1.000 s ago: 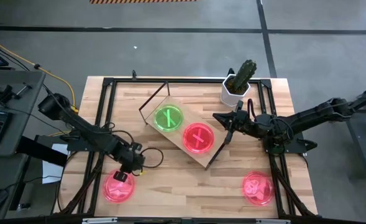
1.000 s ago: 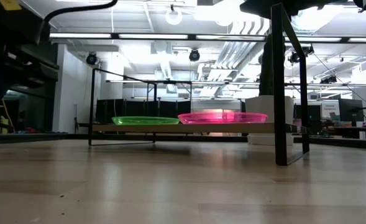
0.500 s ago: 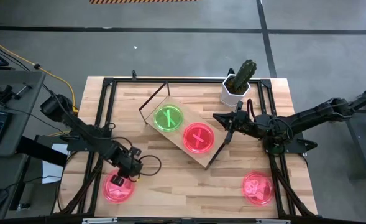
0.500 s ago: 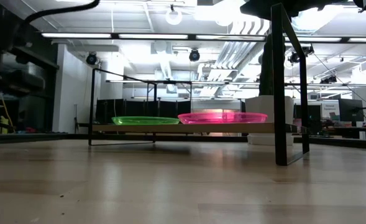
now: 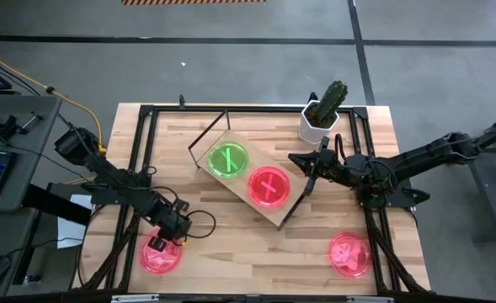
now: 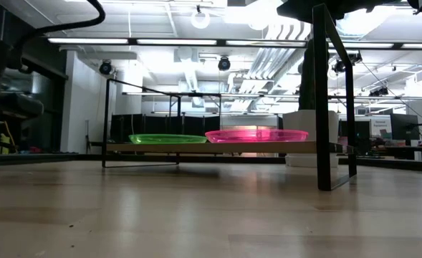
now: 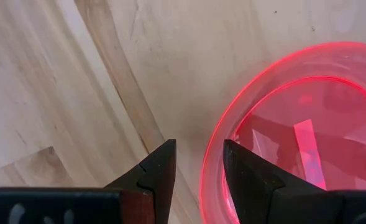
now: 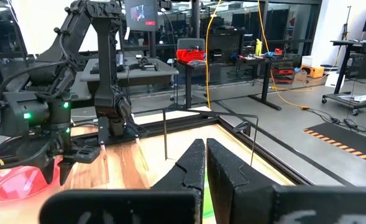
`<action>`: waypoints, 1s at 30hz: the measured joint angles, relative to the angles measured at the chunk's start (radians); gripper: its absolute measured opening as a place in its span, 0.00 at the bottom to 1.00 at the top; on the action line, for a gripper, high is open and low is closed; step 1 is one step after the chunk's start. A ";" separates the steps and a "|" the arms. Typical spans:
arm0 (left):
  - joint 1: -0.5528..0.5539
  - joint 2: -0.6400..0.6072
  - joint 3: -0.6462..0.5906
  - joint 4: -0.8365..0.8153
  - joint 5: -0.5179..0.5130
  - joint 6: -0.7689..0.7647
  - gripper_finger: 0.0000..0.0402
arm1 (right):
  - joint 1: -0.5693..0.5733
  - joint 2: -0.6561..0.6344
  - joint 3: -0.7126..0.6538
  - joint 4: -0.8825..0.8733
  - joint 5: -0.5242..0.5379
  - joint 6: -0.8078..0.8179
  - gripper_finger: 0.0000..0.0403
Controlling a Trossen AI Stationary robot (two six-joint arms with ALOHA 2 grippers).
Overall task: Place and stack plates onto a shelf
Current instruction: Stack the pink plate on top of the other pink plate on the shelf
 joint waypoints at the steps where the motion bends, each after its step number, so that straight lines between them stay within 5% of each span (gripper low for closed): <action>1: 0.000 0.004 0.000 0.004 0.004 0.000 0.30 | 0.000 0.000 0.000 0.000 0.000 0.000 0.00; 14: -0.013 0.083 0.005 0.020 0.048 0.070 0.30 | 0.000 0.000 0.000 -0.004 0.000 0.000 0.00; 23: -0.001 0.072 0.002 0.020 0.035 0.052 0.03 | 0.000 0.000 -0.001 -0.004 0.000 0.000 0.00; 30: 0.054 -0.023 0.011 -0.045 0.055 0.046 0.00 | 0.000 0.000 -0.001 -0.008 0.000 0.000 0.00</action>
